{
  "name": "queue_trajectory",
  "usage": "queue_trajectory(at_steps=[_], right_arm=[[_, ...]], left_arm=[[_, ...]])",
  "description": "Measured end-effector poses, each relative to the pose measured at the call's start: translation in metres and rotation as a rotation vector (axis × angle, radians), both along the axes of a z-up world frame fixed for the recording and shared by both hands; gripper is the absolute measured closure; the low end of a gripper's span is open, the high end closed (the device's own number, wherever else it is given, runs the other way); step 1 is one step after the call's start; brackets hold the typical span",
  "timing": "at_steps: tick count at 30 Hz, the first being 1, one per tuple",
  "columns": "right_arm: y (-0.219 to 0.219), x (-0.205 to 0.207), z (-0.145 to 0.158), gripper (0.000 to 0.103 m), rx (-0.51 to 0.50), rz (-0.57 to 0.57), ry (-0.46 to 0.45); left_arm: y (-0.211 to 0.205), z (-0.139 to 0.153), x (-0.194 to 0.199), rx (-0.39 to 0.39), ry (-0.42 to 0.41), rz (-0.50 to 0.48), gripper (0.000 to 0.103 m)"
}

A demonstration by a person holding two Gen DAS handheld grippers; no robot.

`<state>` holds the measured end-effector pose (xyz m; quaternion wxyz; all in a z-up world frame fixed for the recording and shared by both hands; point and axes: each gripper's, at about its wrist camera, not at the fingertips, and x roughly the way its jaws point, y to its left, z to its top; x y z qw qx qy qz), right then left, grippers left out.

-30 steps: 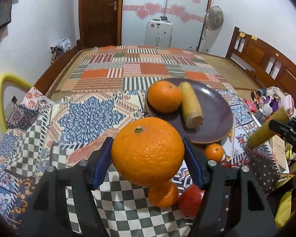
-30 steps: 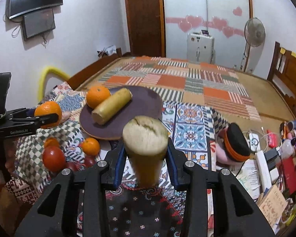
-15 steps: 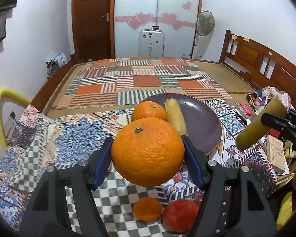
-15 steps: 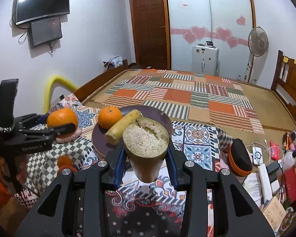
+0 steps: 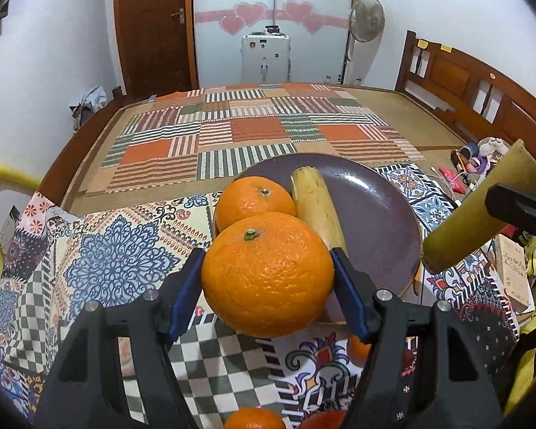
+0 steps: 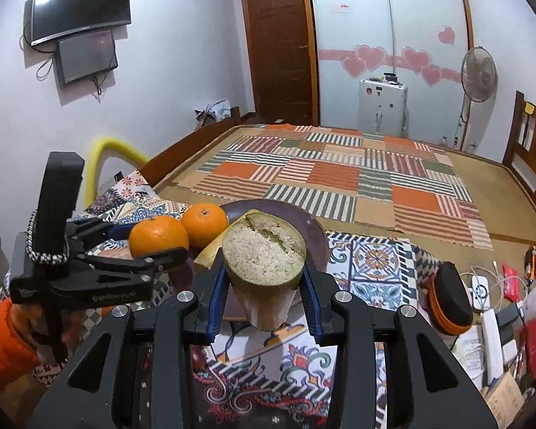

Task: Organize fruits
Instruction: 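Carry the corn with the right tool while the left tool carries the orange toward the plate, then set the corn on the plate with the right tool while the left tool releases the orange there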

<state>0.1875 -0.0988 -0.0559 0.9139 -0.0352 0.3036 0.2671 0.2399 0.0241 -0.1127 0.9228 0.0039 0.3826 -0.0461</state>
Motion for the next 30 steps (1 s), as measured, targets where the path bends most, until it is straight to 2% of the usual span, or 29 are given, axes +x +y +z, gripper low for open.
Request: queue_trajectory(at_steps=[13,19,30], right_arm=[[0.016,0.011,-0.01,0.069,-0.002,0.047,0.029],[0.018,0.019,-0.015,0.069,0.0,0.047,0.056],[0.024,0.038,-0.018,0.069,-0.009,0.043,0.068]], left_arm=[[-0.014,-0.002,0.007,0.046,-0.019,-0.01,0.034],[-0.011,-0.01,0.013,0.003,0.025,-0.023,0.034],[-0.022,0.011,0.005,0.041,-0.063,-0.052,0.033]])
